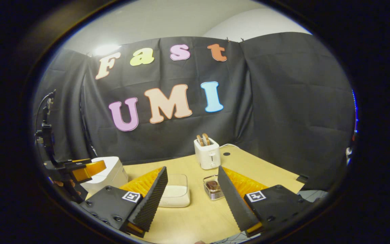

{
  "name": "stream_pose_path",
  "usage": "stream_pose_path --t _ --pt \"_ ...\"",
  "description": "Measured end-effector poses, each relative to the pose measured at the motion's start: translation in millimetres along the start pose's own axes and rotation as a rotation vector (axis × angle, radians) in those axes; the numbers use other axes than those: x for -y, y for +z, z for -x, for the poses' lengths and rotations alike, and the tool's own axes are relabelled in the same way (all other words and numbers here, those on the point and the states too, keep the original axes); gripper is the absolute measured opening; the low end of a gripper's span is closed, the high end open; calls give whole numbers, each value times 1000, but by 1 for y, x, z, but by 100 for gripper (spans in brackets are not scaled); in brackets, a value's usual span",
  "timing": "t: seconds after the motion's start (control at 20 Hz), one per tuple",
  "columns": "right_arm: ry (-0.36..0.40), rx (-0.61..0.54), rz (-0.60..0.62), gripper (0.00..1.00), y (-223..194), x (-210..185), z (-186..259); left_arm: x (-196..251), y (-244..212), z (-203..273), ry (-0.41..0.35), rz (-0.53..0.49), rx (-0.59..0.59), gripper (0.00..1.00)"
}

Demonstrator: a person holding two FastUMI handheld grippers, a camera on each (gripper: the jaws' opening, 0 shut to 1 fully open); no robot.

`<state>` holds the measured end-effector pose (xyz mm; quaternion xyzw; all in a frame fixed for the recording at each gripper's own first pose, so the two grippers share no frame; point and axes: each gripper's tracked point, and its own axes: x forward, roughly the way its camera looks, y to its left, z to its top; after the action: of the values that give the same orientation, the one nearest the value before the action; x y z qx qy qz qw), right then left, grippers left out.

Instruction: Close the left gripper, press the button to open the rice cooker; take a wooden spoon from the chopstick holder with the right hand, scoop a spoonful of rice and pour it into the rice cooker, then put the wooden spoon back into the chopstick holder.

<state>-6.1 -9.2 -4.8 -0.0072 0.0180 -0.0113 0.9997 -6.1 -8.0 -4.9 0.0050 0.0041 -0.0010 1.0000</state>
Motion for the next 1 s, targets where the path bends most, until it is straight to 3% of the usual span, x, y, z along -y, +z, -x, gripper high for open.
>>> stream_pose_path --t 0.2,0.4,0.6,0.65,0.7,0.75,0.8,0.95,1.0 --pt "-8 -18 6 94 -3 2 3 1 -2 -1 -11 2 -9 93" --pt "-5 -17 19 94 -2 3 0 -2 3 2 -13 0 -4 84" --pt "2 -9 28 94 0 1 -1 -10 8 3 -11 -21 12 59" --pt "5 -6 32 94 0 1 -1 -11 9 4 -13 -15 13 48" --pt "9 -4 36 94 1 0 -2 -12 11 5 -17 -8 16 46" --pt "13 -1 41 94 1 0 -3 -14 11 5 -19 0 16 35" --pt "16 0 45 94 1 0 -4 -16 12 5 -22 8 15 31" --pt "21 -4 50 94 0 -1 -5 -27 11 4 5 5 8 5" --pt "24 -9 48 94 -1 -3 -4 -33 11 5 19 -1 4 1"
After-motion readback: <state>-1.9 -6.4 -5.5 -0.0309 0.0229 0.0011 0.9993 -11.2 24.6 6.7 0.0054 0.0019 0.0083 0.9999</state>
